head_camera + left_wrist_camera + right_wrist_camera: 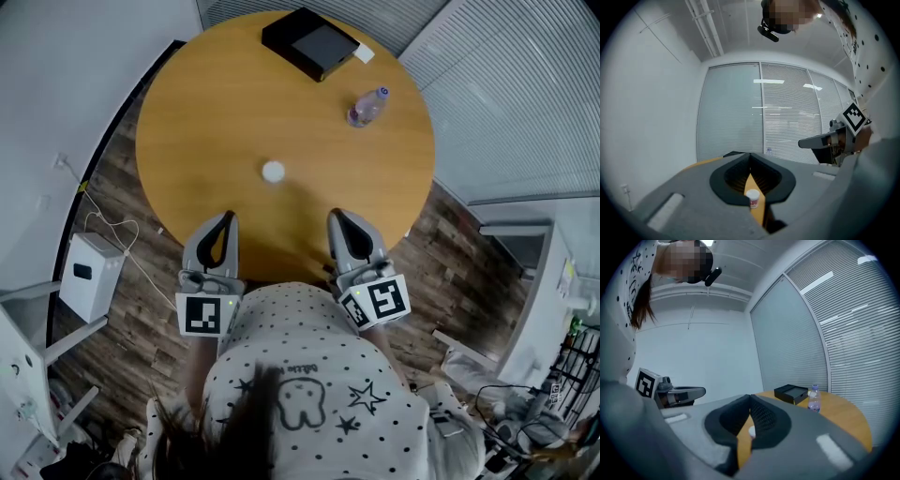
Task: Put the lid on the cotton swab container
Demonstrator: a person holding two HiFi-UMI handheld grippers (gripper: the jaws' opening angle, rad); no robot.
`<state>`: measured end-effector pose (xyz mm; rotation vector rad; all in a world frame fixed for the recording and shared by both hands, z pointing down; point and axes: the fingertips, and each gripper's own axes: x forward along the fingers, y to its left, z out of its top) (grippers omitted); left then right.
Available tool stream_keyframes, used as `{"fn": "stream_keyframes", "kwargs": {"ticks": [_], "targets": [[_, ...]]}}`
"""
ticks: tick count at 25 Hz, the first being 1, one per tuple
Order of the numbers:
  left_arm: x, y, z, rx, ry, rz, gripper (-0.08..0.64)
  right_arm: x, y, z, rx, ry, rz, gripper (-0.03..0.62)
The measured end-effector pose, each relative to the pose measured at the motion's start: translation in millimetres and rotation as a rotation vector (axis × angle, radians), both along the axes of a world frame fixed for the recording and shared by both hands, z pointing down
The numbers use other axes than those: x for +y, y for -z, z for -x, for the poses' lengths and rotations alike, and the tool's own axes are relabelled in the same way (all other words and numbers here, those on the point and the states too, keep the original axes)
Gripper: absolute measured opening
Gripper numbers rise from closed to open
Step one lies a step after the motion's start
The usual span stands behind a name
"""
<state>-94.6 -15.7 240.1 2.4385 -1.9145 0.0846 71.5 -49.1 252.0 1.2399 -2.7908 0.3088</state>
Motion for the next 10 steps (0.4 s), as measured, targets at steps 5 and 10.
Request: {"fn": "stream_keyframes", "kwargs": {"ticks": [5,10], "targets": [[1.3,-2.3,1.0,-0.011,0.004,0.007,0.009,0.4,-0.6,-0.4,0.001,0.006,0.001,0.004],[1.2,-1.8,0.7,-0.009,0.007,0.007,0.009,-0.2,-0.8,-1.7,0.0,0.004,0.002,0.005]]}}
